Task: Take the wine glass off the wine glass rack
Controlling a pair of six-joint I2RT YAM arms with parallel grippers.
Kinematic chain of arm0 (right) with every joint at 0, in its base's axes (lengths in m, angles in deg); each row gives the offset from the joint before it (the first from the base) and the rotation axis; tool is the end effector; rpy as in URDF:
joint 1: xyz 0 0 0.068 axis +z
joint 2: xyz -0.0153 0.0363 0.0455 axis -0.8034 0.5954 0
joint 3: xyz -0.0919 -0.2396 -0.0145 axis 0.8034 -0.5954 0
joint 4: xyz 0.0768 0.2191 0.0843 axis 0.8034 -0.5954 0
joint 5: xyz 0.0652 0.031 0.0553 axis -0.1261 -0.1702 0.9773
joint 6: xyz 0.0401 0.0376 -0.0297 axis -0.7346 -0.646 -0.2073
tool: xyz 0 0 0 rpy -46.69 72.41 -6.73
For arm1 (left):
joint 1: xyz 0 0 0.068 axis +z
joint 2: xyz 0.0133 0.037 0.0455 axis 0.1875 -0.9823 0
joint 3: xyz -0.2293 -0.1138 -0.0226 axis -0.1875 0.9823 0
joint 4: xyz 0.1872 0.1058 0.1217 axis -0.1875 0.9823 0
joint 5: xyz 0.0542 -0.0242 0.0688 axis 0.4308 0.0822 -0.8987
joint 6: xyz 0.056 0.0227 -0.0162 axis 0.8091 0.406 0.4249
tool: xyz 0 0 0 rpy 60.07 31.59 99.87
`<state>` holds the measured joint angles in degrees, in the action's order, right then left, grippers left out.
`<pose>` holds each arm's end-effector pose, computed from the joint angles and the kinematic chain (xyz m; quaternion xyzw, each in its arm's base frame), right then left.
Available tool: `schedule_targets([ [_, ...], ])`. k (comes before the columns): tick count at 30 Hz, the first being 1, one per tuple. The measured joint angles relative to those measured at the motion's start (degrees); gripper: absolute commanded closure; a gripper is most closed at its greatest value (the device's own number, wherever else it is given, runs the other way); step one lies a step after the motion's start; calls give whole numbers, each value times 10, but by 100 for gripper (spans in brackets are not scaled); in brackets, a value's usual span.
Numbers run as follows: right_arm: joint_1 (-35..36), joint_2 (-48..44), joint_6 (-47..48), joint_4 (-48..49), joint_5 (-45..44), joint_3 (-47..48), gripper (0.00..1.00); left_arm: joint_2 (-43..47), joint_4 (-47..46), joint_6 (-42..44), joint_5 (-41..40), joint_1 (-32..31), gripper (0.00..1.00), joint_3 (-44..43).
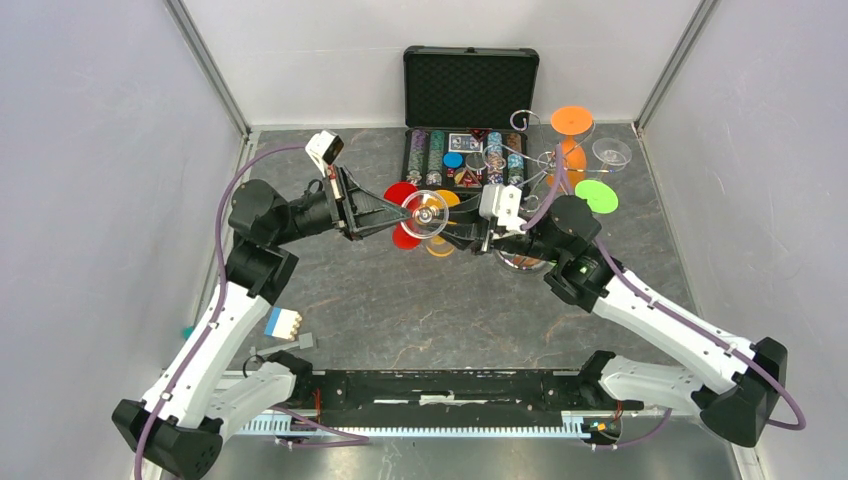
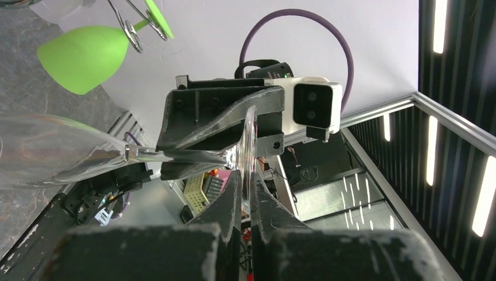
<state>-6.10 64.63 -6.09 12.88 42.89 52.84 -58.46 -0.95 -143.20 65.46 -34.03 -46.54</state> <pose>0.1494 0.1982 0.3944 -0.4689 0.4260 0.4024 0.6609 0.1660 -0.1116 0.4157 0.0310 0.6463 -0.7276 0.2280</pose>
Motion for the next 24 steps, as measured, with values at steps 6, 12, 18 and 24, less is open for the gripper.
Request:
schedule_targets([
  [6,0,10,-18,21,9,0,100,0,-1,-7,0,3,93,2],
  [12,0,14,-50,60,-6,-13,100,5,-2,-14,-7,3,17,3],
  [18,0,2,-99,134,-71,-47,100,26,18,-5,-45,3,3,12],
  [24,0,-43,-165,241,-212,-81,100,47,38,24,-121,3,0,45],
])
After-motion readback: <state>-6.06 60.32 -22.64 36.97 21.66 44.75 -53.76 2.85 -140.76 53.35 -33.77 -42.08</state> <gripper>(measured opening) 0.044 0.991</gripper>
